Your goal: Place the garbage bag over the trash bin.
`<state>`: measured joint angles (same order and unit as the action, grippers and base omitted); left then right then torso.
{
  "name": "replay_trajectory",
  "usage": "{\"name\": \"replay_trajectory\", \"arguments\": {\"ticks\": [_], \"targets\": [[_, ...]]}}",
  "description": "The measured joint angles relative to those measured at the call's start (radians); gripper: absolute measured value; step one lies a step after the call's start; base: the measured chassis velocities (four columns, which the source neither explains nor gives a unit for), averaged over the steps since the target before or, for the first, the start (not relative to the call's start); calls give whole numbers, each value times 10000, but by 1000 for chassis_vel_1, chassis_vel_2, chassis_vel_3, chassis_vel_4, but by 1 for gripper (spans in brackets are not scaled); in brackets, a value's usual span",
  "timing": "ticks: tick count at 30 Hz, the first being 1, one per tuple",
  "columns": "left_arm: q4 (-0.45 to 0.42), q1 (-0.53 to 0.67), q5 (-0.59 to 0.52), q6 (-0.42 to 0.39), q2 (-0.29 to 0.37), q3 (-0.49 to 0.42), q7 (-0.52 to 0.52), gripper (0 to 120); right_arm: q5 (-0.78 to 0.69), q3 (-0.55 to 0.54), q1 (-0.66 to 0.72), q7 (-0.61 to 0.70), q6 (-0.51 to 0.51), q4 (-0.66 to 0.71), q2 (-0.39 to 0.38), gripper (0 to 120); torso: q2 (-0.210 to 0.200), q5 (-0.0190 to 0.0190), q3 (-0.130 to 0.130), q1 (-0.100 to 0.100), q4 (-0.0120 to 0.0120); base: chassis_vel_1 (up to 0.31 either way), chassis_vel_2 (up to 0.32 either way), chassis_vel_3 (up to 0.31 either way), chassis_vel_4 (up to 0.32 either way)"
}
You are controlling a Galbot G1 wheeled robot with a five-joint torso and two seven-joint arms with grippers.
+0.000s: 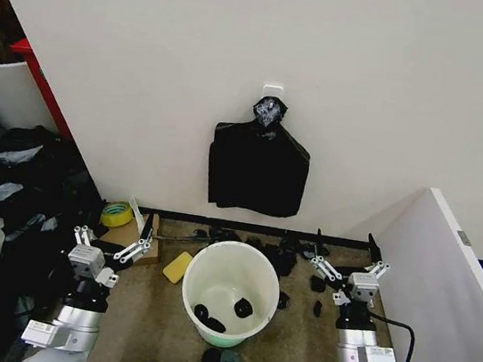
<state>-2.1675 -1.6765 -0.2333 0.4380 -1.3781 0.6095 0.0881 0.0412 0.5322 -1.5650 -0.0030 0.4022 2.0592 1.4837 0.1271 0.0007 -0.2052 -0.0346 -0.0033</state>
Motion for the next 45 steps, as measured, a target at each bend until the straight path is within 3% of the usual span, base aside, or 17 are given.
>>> {"name": "replay_trajectory", "arguments": {"ticks": [37, 45], "targets": [[70, 24, -42, 207, -10, 10, 30, 100, -437, -624, 610, -73, -344, -353, -279, 100, 0, -1, 0, -1, 1, 0, 0, 0, 0], [-40, 25, -1213, 228, 502, -23, 132, 100, -550, -302, 658, -249, -254, -557, -545, 100, 0, 2, 0, -2, 0, 0, 0, 0, 0]]}}
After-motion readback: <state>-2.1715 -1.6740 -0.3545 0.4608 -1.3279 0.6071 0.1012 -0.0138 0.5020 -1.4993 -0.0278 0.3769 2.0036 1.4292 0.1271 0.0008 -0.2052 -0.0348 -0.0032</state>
